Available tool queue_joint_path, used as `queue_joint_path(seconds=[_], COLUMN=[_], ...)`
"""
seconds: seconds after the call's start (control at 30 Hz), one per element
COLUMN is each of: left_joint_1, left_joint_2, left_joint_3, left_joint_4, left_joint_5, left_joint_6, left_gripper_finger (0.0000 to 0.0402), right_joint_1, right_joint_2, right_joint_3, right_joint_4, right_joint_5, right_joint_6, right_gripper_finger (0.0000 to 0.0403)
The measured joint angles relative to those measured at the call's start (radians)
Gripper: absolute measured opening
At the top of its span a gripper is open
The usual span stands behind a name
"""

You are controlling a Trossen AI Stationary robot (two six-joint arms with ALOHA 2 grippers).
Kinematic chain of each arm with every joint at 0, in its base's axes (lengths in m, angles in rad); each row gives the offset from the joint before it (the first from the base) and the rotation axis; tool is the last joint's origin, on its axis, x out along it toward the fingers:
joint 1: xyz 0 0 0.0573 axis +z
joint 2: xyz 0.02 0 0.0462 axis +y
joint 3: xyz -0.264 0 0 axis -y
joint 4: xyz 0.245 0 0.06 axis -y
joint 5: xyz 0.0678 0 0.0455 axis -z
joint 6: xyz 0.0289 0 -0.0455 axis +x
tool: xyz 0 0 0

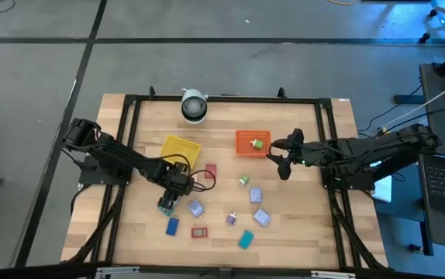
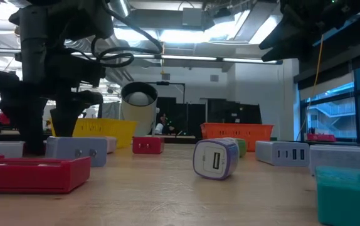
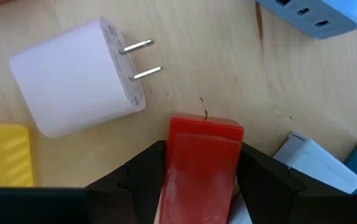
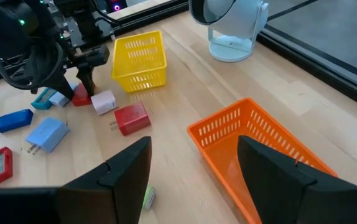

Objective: Pick & Place Office items
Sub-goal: Put the top red digital timer into the yellow bin

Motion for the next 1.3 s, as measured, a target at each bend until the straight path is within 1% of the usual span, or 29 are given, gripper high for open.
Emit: queue_joint_path(seconds=[0.13,0.47,0.63,0.83,0.97,1.0,1.07,1.13,1.2,1.3], left_joint_1=[0.000,-0.001,0.004,0.041,0.061,0.066,0.069,0.069,0.069,0.071], left_joint_2=[-0.006,-0.007,-0.062,-0.235,-0.395,-0.439,-0.536,-0.631,-0.713,-0.829], left_joint_3=[0.025,0.025,0.026,0.026,0.026,0.025,0.004,-0.041,-0.096,-0.167], left_joint_4=[-0.013,-0.051,-0.074,-0.075,-0.051,-0.025,0.087,0.232,0.353,0.432], left_joint_5=[0.008,-0.004,-0.041,-0.091,-0.169,-0.191,-0.223,-0.236,-0.257,-0.325], left_joint_6=[-0.007,-0.068,-0.076,-0.124,-0.123,-0.123,-0.120,-0.095,-0.064,-0.033], left_gripper_finger=[0.0155,0.0159,0.0155,0.0157,0.0158,0.0157,0.0155,0.0155,0.0157,0.0159], right_joint_1=[0.000,0.000,0.000,0.000,0.000,0.000,0.000,0.000,0.000,0.000], right_joint_2=[0.000,0.000,0.000,0.000,0.000,0.000,0.000,0.000,0.000,0.000], right_joint_3=[0.000,0.000,0.000,0.000,0.000,0.000,0.000,0.000,0.000,0.000], right_joint_4=[0.000,0.000,0.000,0.000,0.000,0.000,0.000,0.006,0.048,0.109], right_joint_5=[0.000,0.000,0.000,-0.010,-0.023,-0.023,-0.023,-0.023,-0.024,-0.034], right_joint_6=[0.000,-0.004,-0.011,-0.014,-0.026,-0.026,-0.025,-0.023,-0.008,-0.035], right_gripper_finger=[0.0240,0.0240,0.0240,0.0240,0.0240,0.0240,0.0240,0.0240,0.0240,0.0240])
